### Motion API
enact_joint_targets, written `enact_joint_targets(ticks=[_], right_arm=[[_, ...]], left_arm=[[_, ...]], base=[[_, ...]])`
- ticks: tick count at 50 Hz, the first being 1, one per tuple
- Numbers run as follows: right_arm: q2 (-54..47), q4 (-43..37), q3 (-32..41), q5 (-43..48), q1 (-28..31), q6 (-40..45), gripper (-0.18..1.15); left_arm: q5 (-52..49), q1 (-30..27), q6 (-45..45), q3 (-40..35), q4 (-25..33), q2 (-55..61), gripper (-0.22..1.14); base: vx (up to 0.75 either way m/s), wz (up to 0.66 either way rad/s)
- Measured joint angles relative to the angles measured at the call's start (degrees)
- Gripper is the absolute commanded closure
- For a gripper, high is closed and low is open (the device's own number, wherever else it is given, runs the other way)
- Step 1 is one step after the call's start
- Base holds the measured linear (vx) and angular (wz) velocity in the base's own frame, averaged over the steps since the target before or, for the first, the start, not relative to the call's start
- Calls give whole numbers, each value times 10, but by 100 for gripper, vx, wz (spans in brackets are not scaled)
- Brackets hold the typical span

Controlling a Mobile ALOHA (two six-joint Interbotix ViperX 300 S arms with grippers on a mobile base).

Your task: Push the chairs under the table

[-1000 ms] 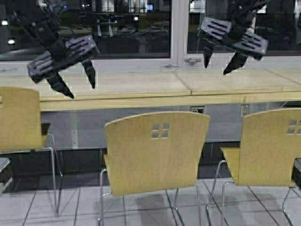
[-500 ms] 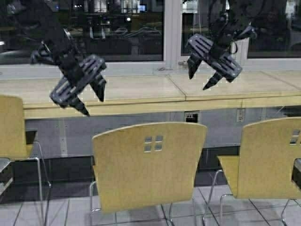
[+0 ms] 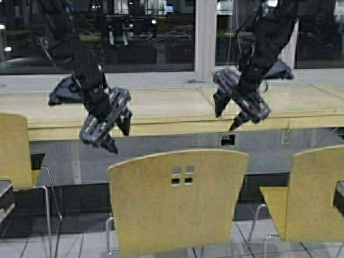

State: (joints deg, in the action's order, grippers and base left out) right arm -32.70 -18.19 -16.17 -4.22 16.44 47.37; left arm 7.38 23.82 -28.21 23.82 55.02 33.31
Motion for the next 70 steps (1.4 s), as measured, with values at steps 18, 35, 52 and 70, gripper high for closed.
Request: enact_joint_targets(ticks=[18,35,52,70], right_arm=[[-57,-31,13,34,-10,-4,11],[-120,-44,66,34,-8,-4,11],[-171,-47,80,128,-8,-2,11],[-185,-48,66,223,-8,26,11]], left_arm=[[27,36,-54,-56,7,63,2],[31,37,-76,-94,10,110,2],[59,37,-94,-171,10,193,2],[89,37,-98,-223,10,240,2]], base=[[10,4],[2,1],[0,0],[1,0]])
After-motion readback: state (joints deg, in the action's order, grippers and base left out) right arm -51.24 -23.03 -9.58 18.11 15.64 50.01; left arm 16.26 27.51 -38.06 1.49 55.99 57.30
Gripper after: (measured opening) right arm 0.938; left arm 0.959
